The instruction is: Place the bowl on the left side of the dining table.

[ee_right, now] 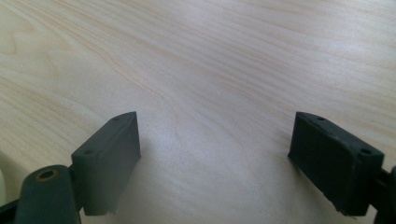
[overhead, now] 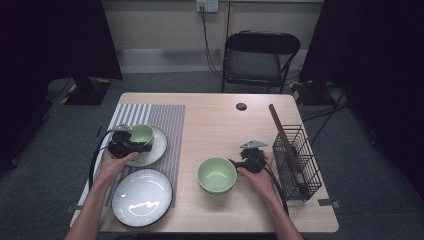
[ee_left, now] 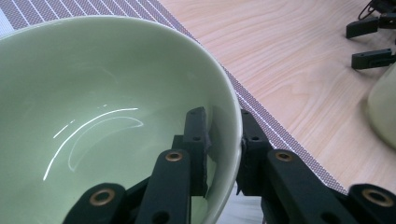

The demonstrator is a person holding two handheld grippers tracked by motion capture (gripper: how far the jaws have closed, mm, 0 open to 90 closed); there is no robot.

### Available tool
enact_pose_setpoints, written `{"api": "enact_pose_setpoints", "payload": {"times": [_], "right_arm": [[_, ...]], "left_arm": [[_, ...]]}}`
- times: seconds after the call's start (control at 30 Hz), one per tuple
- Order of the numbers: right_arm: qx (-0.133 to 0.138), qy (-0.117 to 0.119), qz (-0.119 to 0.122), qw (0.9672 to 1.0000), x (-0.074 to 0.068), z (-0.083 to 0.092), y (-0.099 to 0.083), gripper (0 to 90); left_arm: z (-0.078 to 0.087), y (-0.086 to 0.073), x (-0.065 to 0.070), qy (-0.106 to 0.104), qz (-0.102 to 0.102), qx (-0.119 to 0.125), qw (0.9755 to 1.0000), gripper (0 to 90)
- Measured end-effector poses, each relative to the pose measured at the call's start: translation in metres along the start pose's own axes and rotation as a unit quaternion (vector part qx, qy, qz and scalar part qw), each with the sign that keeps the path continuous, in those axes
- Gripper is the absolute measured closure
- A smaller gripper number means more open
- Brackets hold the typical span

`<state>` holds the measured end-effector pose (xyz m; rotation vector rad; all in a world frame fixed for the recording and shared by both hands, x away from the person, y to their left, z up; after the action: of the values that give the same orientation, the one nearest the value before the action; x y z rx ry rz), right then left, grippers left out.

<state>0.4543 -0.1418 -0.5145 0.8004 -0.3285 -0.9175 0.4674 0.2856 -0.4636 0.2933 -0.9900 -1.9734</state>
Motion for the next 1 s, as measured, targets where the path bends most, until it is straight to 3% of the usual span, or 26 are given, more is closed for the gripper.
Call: {"api": "enact_pose_setpoints", "payload": {"times": [0.3,0.47,0.7,0.87,1.0], "right_arm": [[0.0,0.0,0.0,1.0,0.0,0.0,0.0,15.8],[0.0,0.0,0.0,1.0,0.0,0.0,0.0,15.8],[0.0,0.0,0.0,1.0,0.0,0.0,0.0,15.8],[0.0,0.0,0.0,1.0,0.0,0.0,0.0,15.8],[0.0,0.0,0.0,1.0,0.0,0.0,0.0,15.8]], "left_arm": [[-0.004,-0.001,0.002,-0.003,-0.005,-0.014,0.9999,74.1],[-0.005,-0.001,0.002,-0.015,0.004,-0.012,0.9998,73.5],[-0.002,-0.001,0.002,-0.013,0.003,-0.01,0.9999,73.7],[0.007,-0.001,-0.002,-0.012,0.013,-0.005,0.9998,66.4],[0.008,-0.002,-0.001,-0.006,0.003,-0.017,0.9998,63.5]]}}
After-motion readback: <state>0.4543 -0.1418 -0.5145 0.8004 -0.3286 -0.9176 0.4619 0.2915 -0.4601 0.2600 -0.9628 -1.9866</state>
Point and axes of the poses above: each handheld gripper's, and its own axes: z roughly backward along the jaws, y roughly out of its top, x roughly to its right, the point moved 2 cm from there along -z, roughly forward along the jaws, and after that the axes turned 7 degrees about y, right-handed, at the moved point
